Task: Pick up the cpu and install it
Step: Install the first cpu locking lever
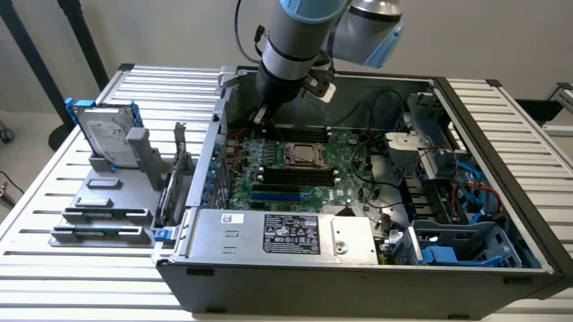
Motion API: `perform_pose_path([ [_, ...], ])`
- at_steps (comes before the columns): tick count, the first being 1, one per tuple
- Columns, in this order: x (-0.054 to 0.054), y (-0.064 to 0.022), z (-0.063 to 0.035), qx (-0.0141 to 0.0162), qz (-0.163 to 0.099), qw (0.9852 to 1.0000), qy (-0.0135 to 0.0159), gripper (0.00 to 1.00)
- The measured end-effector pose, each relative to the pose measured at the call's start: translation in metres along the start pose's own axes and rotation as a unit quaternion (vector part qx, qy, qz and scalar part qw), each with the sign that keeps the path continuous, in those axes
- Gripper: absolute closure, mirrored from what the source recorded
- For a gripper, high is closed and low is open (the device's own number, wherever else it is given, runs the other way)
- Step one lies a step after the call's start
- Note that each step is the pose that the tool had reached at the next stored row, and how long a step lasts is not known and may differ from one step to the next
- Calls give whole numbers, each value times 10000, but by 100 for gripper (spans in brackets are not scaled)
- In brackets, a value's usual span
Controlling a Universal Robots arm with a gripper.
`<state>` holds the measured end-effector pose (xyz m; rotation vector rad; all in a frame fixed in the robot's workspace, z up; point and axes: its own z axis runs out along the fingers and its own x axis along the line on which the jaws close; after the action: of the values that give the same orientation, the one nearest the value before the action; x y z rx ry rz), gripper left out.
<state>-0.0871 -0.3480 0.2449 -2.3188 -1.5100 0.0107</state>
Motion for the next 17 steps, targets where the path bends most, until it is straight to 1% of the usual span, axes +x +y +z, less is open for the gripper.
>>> perform_pose_path([
  [6, -8, -17, 4, 27, 182, 9996, 192, 89],
  [8, -10, -22, 5, 36, 248, 9993, 262, 89],
  [9, -11, -23, 6, 41, 278, 9992, 300, 89],
  [11, -13, -27, 6, 55, 341, 9987, 386, 89],
  [12, -13, -28, 7, 66, 374, 9983, 441, 89],
  [14, -14, -28, 7, 96, 434, 9974, 562, 89],
  [15, -14, -29, 7, 105, 462, 9970, 606, 89],
  [16, -14, -28, 8, 105, 491, 9967, 632, 89],
  [17, -15, -27, 7, 98, 523, 9965, 647, 89],
])
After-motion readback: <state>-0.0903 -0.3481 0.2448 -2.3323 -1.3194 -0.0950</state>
